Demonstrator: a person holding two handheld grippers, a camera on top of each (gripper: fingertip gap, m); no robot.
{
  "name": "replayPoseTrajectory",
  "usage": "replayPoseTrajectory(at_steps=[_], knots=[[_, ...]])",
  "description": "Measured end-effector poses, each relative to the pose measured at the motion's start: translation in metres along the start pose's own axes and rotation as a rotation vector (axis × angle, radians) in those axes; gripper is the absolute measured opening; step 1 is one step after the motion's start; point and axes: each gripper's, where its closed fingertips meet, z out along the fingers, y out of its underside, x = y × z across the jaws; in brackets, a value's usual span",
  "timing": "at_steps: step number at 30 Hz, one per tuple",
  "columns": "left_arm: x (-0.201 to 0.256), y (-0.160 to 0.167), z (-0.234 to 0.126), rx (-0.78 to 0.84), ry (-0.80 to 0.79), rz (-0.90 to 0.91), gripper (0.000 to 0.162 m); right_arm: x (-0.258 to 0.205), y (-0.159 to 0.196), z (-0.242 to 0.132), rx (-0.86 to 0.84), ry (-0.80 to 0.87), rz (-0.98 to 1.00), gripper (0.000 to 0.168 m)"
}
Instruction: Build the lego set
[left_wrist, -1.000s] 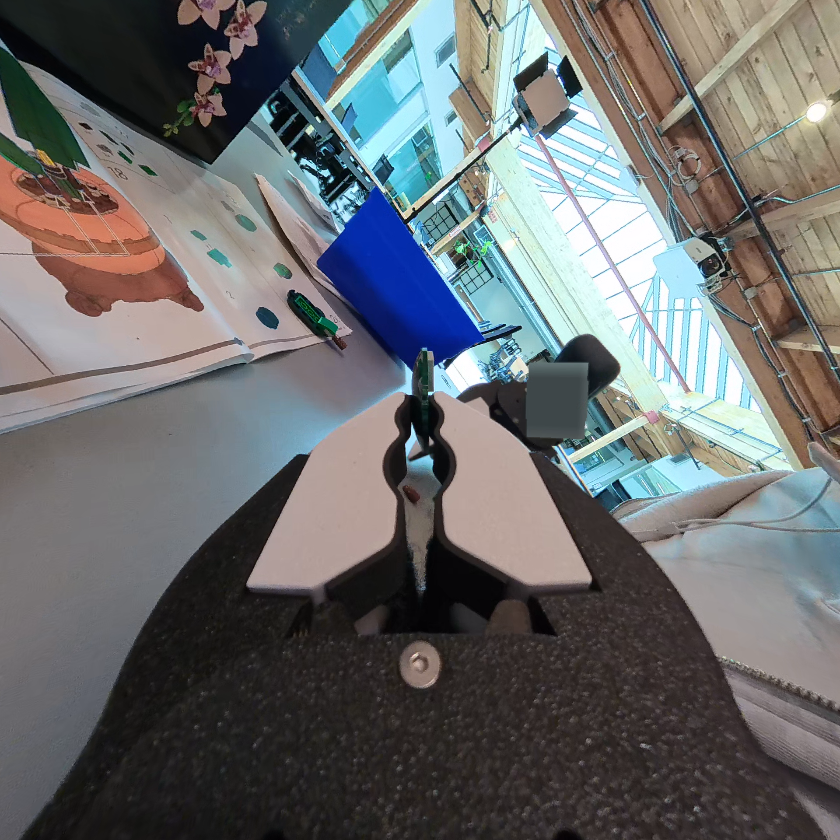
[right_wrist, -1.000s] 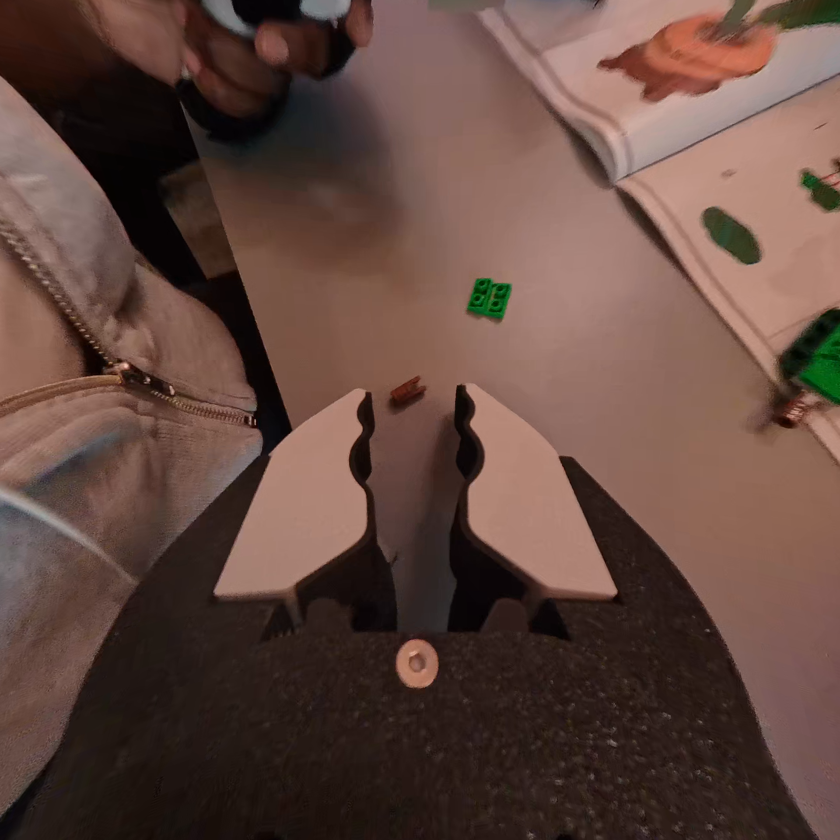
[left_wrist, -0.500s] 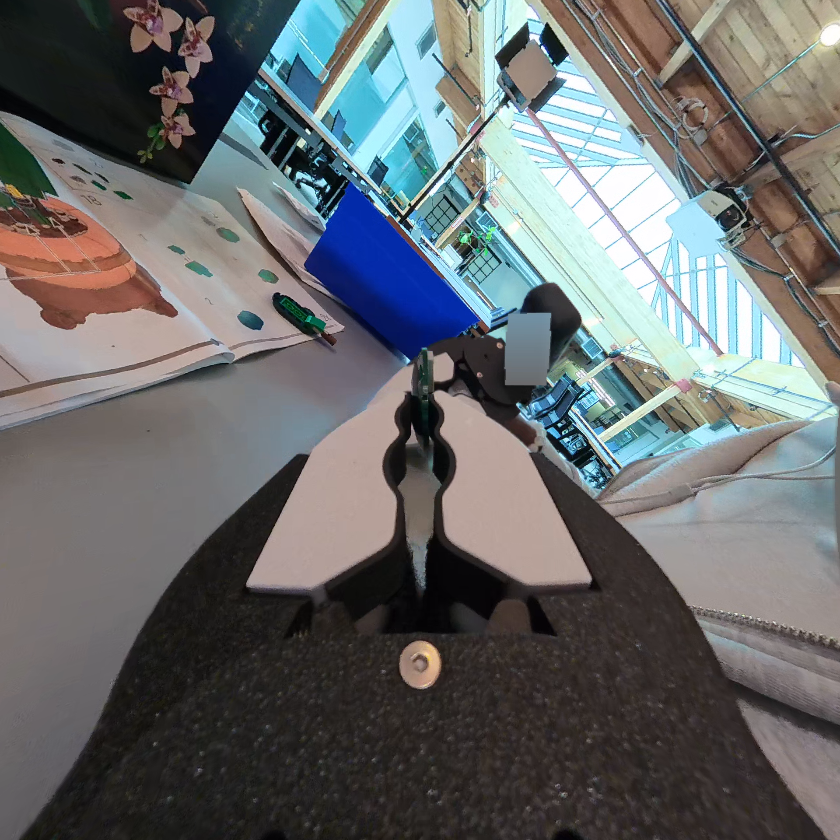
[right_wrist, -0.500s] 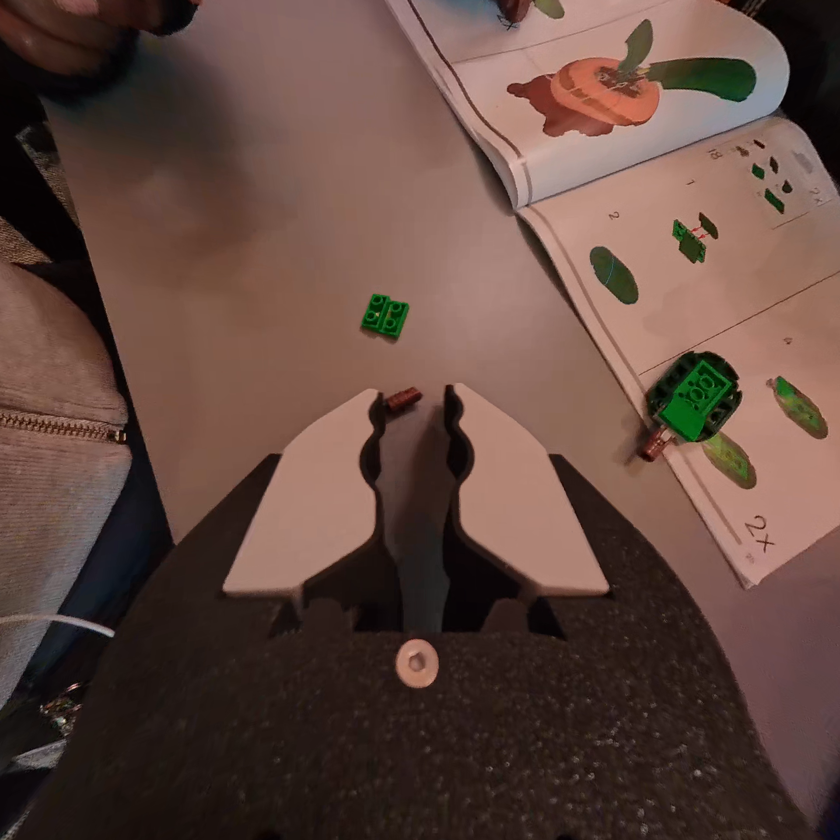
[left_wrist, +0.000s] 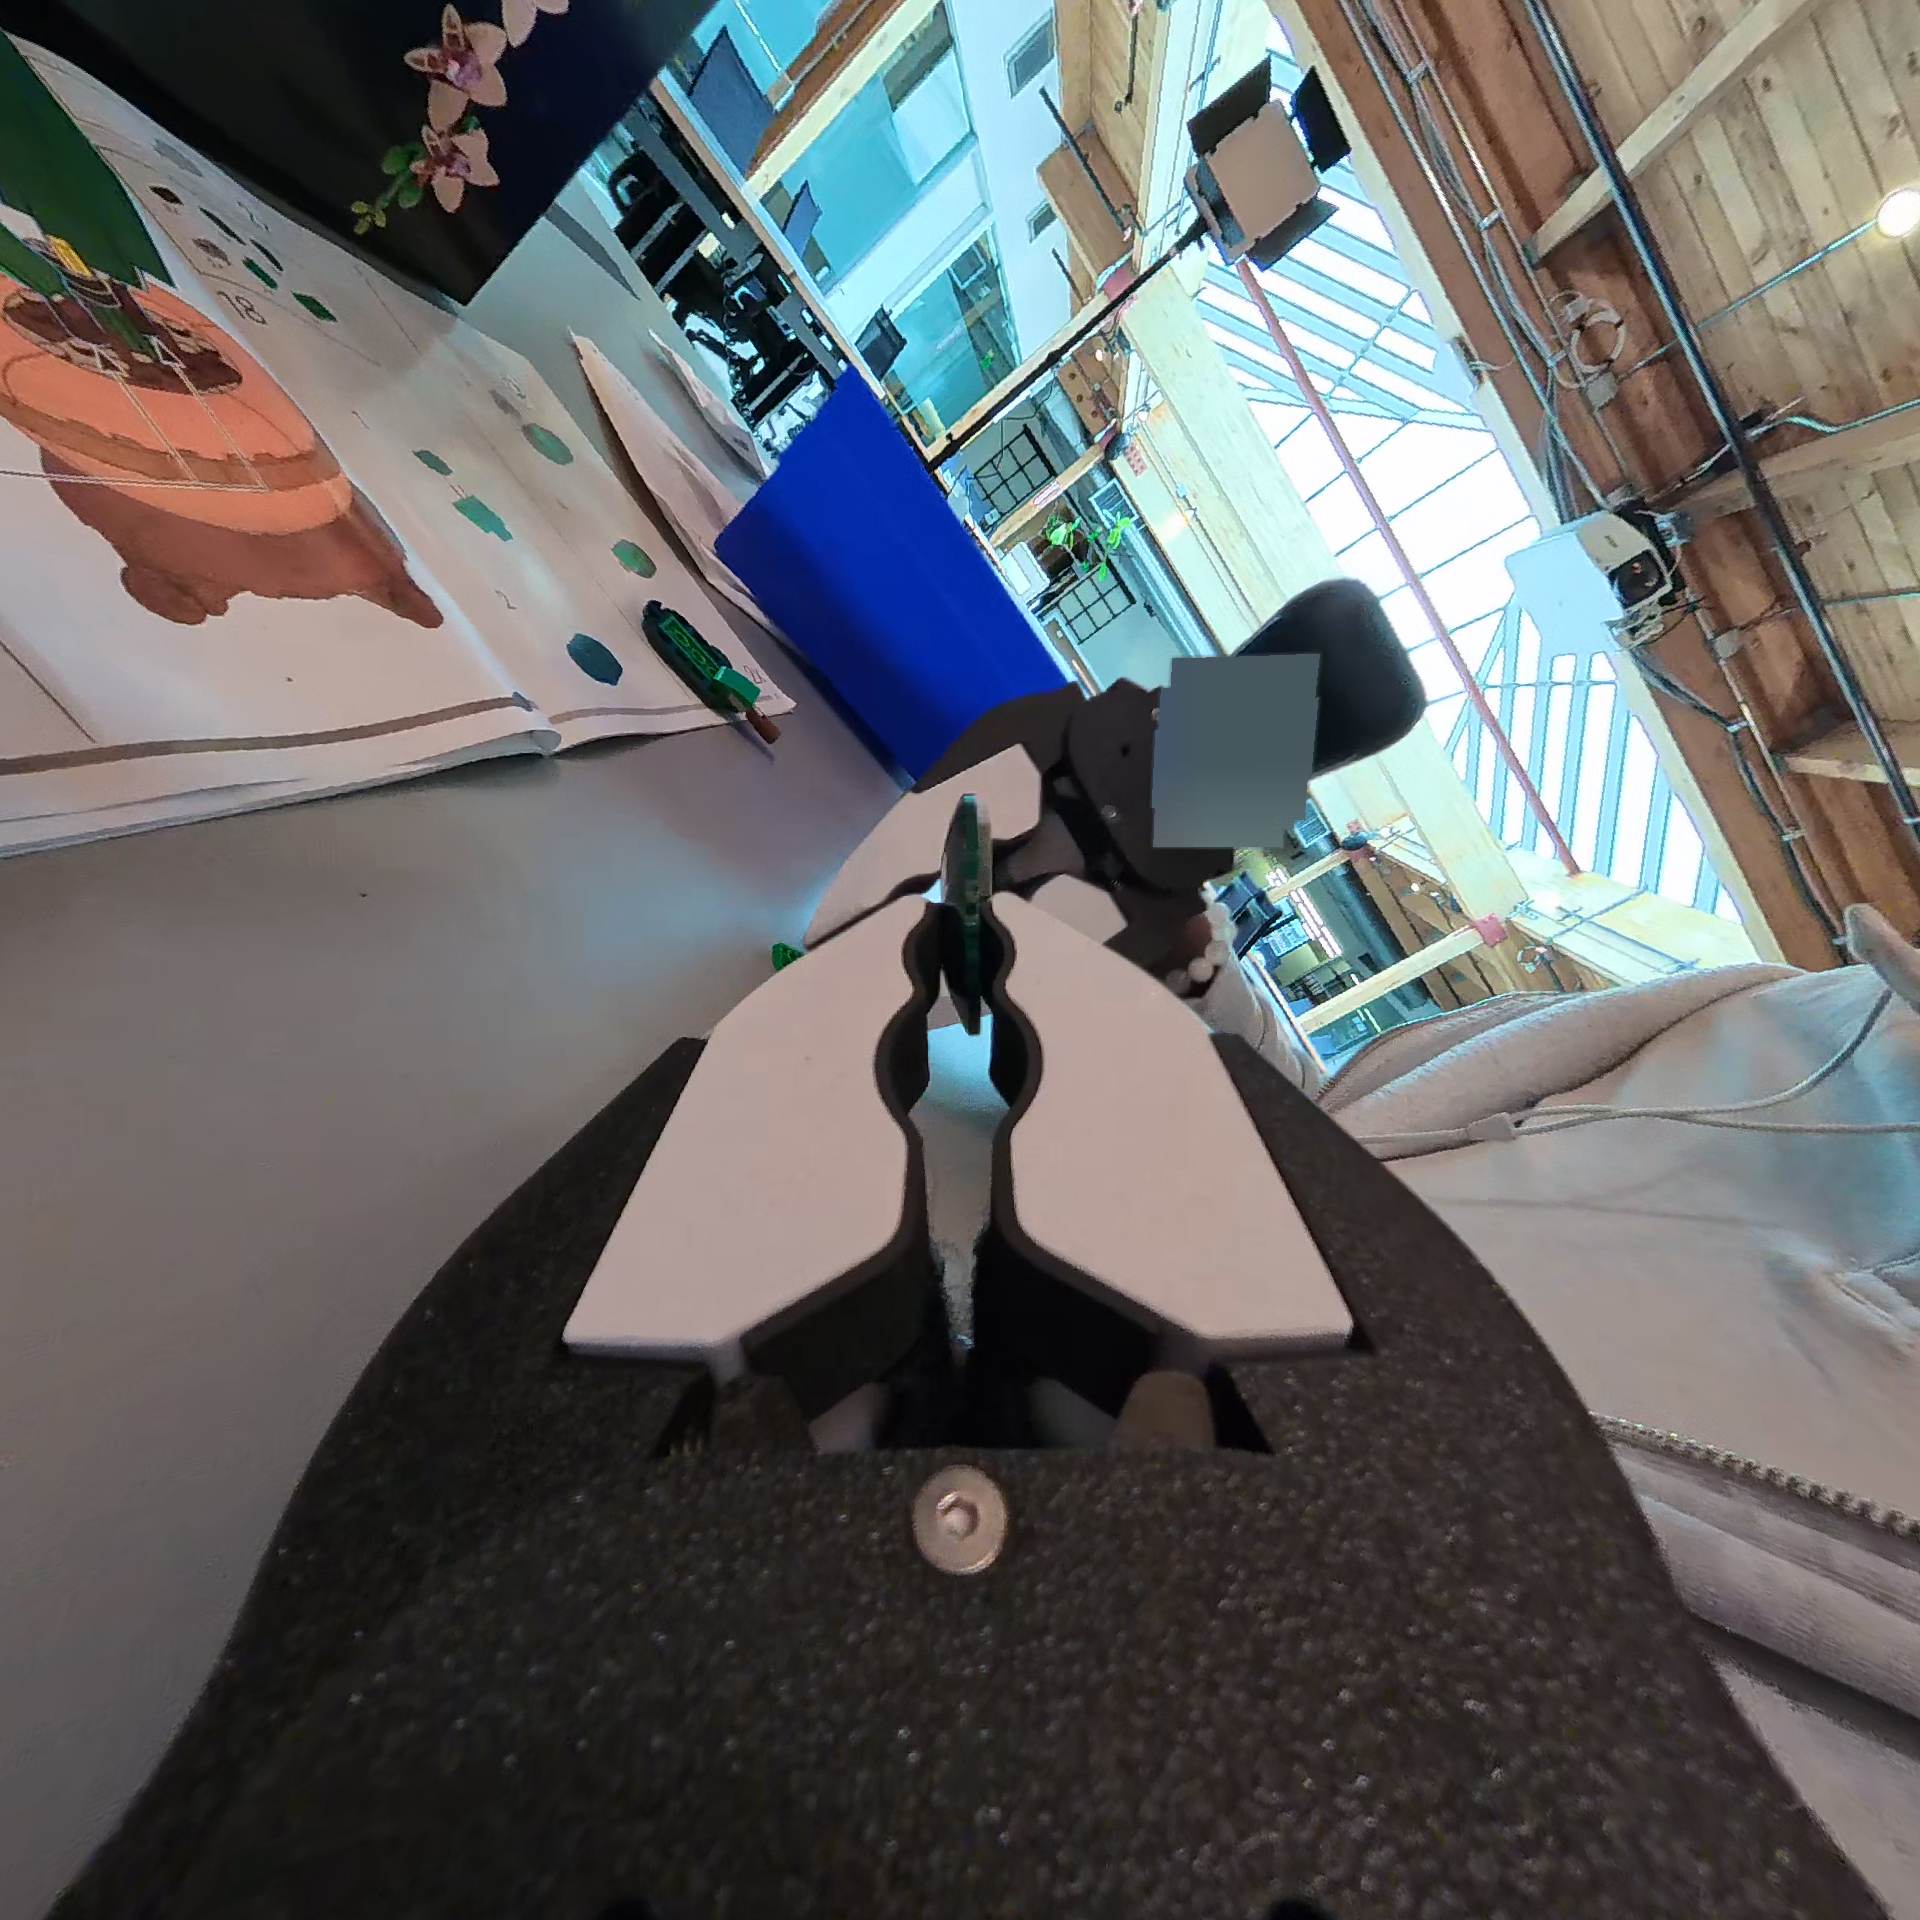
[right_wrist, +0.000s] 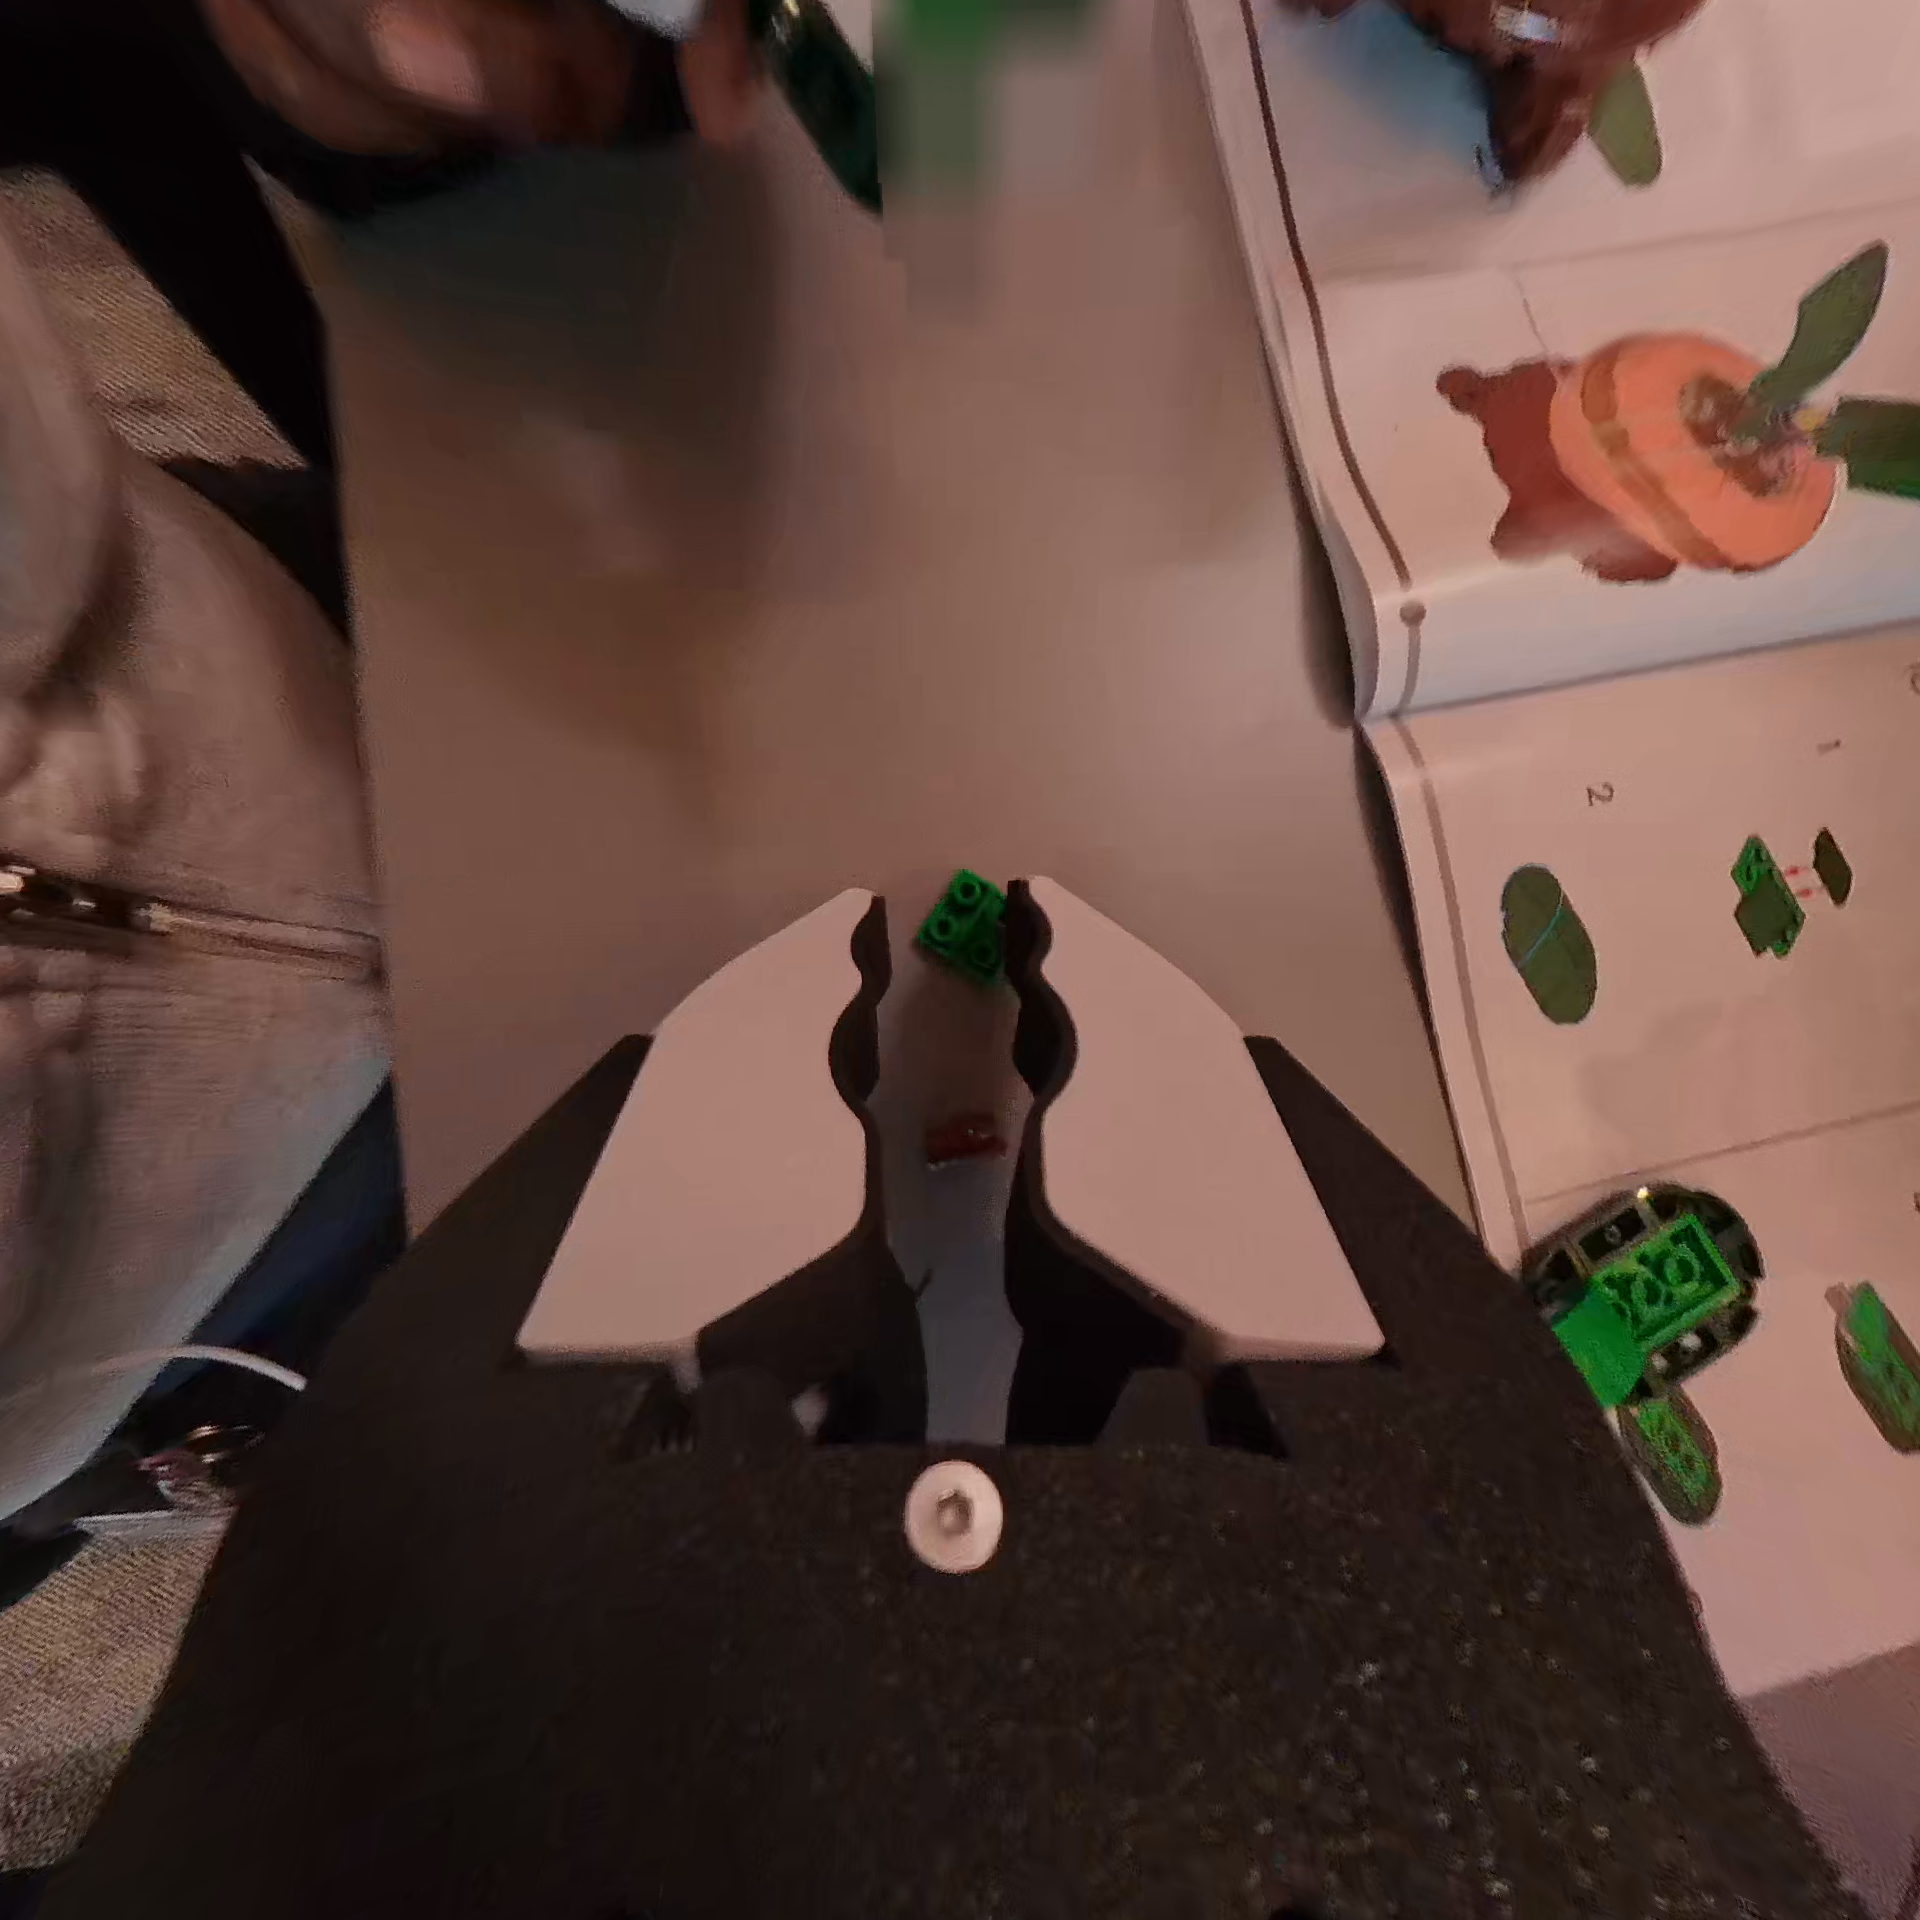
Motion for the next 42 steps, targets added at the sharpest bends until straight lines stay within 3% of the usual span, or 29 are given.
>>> replayPoseTrajectory(at_steps=[5, 20, 26, 31, 33, 36, 42], knots=[[0.001, -0.001, -0.001, -0.002, 0.02, -0.013, 0.005, -0.002, -0.001, 0.006, 0.038, 0.009, 0.046, 0.004], [0.001, -0.003, -0.002, 0.01, 0.033, -0.031, 0.005, 0.011, -0.008, -0.024, 0.315, -0.004, 0.297, 0.001], [0.0, -0.002, -0.001, 0.002, 0.028, -0.032, 0.005, 0.012, 0.011, -0.028, 0.253, -0.029, 0.342, 0.013], [-0.002, -0.001, 0.0, -0.003, 0.017, -0.035, 0.005, -0.004, 0.018, -0.011, 0.07, 0.01, 0.29, 0.026], [-0.002, -0.001, 0.0, -0.002, 0.019, -0.037, 0.005, -0.001, 0.016, -0.008, 0.073, 0.022, 0.316, 0.026], [-0.001, -0.001, 0.0, -0.002, 0.022, -0.039, 0.005, 0.002, 0.015, -0.006, 0.085, 0.021, 0.315, 0.007], [-0.001, -0.001, 0.0, -0.006, 0.027, -0.048, 0.005, -0.001, 0.007, -0.004, 0.107, -0.004, 0.192, 0.006]])
